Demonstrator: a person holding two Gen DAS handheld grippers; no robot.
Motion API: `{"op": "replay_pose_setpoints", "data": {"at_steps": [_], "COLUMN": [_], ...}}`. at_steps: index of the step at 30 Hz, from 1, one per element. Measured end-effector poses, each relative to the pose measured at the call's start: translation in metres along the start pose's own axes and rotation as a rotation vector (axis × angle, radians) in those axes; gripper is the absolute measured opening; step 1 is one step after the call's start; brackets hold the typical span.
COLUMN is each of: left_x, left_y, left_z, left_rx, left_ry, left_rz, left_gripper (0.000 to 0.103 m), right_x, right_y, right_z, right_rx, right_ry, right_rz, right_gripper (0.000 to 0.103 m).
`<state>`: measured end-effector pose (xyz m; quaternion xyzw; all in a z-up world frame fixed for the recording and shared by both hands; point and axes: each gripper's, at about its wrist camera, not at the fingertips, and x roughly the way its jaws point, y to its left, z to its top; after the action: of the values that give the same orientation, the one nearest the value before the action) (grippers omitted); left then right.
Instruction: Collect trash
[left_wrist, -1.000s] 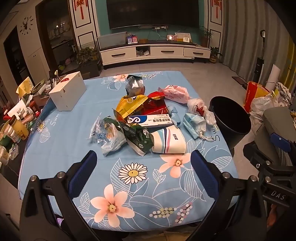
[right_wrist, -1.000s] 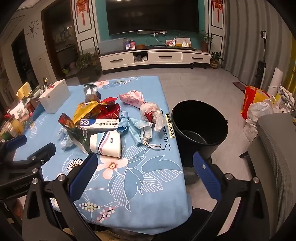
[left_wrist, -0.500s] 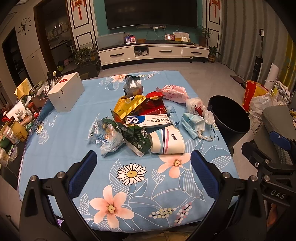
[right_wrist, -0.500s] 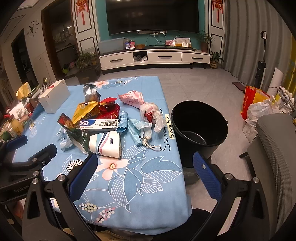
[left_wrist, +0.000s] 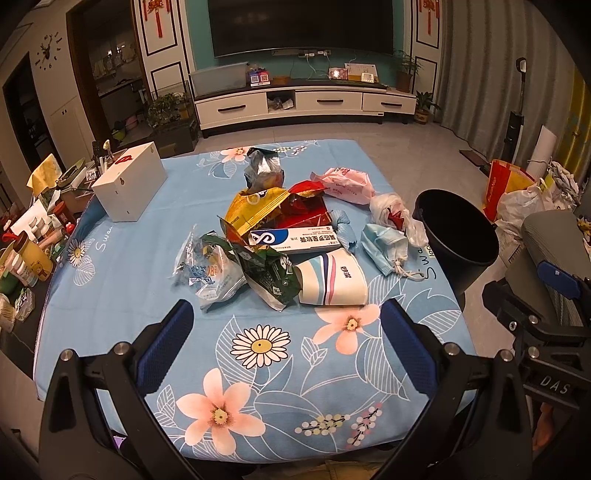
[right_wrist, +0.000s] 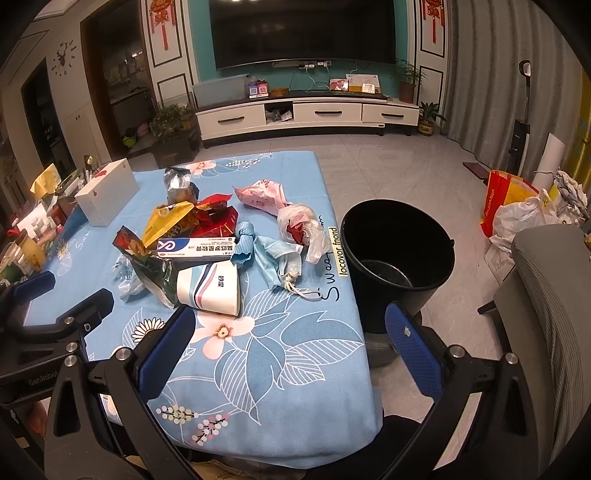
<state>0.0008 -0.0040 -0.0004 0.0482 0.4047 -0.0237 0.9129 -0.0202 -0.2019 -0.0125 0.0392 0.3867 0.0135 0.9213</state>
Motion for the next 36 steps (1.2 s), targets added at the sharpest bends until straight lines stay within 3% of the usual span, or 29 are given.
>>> {"op": "replay_pose_setpoints", "data": {"at_steps": [36], "left_x": [-0.0015], "left_y": [-0.0052], "left_z": [-0.0005], "left_rx": [0.007], "left_ry": [-0.004], "left_rz": [-0.016], "left_gripper": [0.101], "right_x": [-0.0025], "right_y": [-0.0068], "right_z": [0.0005], "right_rx": [0.014], "right_ry": [-0.005], "right_rz": [-0.006], "right_gripper": [0.1]}}
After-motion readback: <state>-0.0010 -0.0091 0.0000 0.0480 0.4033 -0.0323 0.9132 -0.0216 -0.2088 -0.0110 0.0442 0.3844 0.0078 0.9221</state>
